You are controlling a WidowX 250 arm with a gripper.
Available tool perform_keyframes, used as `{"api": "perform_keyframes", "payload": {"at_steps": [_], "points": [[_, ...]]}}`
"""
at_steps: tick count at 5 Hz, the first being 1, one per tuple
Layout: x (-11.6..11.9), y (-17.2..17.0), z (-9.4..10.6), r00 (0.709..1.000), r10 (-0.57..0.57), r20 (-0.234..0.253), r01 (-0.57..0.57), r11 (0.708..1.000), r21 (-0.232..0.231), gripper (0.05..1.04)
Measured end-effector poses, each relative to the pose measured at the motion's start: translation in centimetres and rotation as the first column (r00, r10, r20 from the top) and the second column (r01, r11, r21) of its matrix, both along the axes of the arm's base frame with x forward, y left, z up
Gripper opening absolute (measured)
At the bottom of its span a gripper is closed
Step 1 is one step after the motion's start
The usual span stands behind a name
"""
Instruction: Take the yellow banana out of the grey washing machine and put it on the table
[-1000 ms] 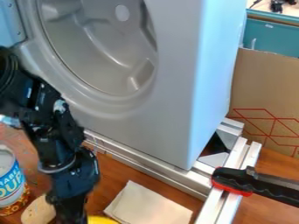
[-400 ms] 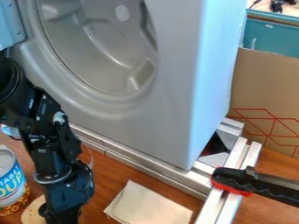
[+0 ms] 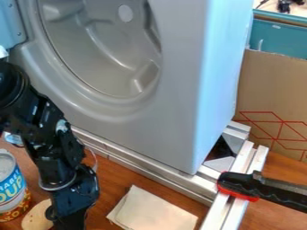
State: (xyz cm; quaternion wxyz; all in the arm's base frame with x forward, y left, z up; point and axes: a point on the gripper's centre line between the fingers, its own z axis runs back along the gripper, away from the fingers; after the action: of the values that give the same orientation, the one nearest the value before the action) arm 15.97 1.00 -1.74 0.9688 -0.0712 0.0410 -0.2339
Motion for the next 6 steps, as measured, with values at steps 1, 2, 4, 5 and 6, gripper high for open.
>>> {"api": "perform_keyframes", "payload": {"at_steps": [1, 2, 4, 5, 6], "points": [[-0.2, 0.3, 0.0, 0.999, 0.042, -0.020, -0.041, 0.999, 0.017, 0.519], [-0.6, 0.3, 0.8, 0.998, 0.048, -0.036, -0.047, 0.999, 0.021, 0.839], [0.1, -0.2, 4.1, 0.996, 0.061, 0.071, -0.060, 0.998, -0.011, 1.006], [2.3, 0.6, 8.0, 0.979, 0.082, 0.187, -0.082, 0.997, -0.003, 1.003], [3.1, 1.6, 10.7, 0.972, 0.144, 0.184, -0.164, 0.982, 0.094, 1.001]]}}
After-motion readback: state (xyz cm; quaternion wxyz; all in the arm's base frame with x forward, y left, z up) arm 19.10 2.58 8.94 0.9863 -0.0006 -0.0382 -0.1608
